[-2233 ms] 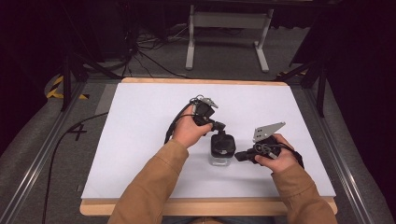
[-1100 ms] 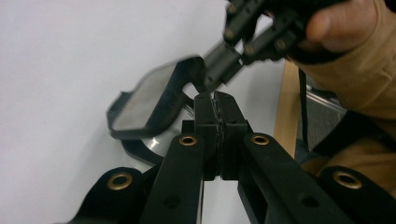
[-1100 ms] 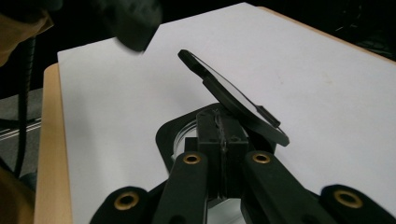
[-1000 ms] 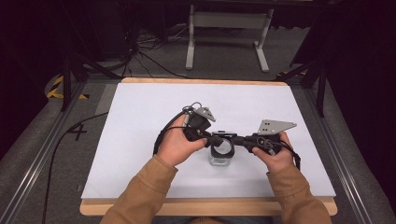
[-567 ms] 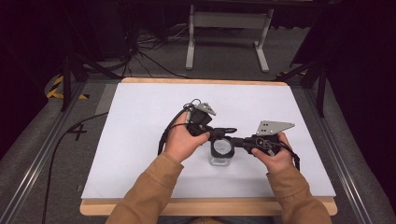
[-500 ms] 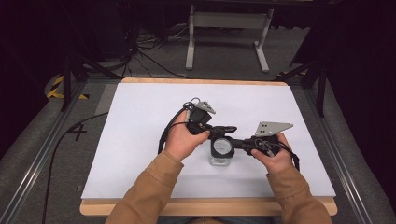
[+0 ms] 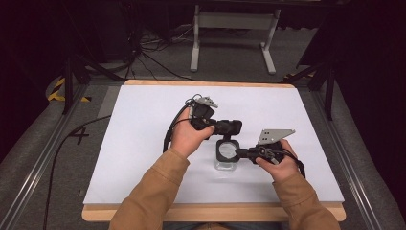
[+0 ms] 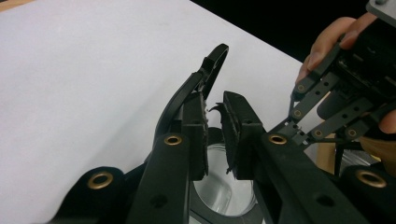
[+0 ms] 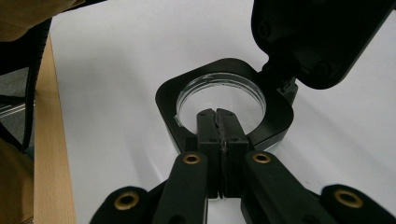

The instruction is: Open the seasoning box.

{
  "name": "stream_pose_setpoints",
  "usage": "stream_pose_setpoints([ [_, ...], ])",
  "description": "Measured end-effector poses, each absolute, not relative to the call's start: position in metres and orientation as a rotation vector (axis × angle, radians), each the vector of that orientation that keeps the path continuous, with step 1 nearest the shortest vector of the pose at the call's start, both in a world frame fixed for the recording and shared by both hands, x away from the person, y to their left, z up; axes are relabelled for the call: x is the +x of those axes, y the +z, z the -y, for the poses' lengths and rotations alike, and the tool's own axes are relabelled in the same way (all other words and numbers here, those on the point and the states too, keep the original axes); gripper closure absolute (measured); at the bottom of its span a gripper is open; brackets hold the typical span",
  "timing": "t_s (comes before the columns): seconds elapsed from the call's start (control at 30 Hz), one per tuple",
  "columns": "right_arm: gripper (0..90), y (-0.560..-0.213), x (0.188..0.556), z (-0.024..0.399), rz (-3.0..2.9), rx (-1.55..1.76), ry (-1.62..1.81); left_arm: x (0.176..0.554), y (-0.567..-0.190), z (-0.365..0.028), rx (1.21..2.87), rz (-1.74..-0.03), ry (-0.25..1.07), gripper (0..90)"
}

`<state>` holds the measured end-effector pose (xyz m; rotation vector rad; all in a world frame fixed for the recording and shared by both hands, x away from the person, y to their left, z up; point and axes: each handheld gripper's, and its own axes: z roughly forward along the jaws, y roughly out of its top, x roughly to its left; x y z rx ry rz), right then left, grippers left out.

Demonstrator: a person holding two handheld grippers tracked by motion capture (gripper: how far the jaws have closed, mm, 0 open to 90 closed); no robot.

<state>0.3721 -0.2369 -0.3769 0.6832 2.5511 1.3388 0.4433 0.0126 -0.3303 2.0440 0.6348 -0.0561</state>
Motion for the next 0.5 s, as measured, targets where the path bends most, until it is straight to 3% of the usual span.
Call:
stream_pose_setpoints([
  [0.33, 90.0, -0.377, 0.371, 0.236, -2.543, 0.657, 1.323, 0.457, -0.334, -0.013, 2.024, -0.657, -0.001, 89.5],
  [0.5, 90.0, -0.377, 0.371, 0.236, -2.547, 0.641, 1.323, 0.456, -0.333, -0.012, 2.021, -0.656, 0.015, 89.7],
])
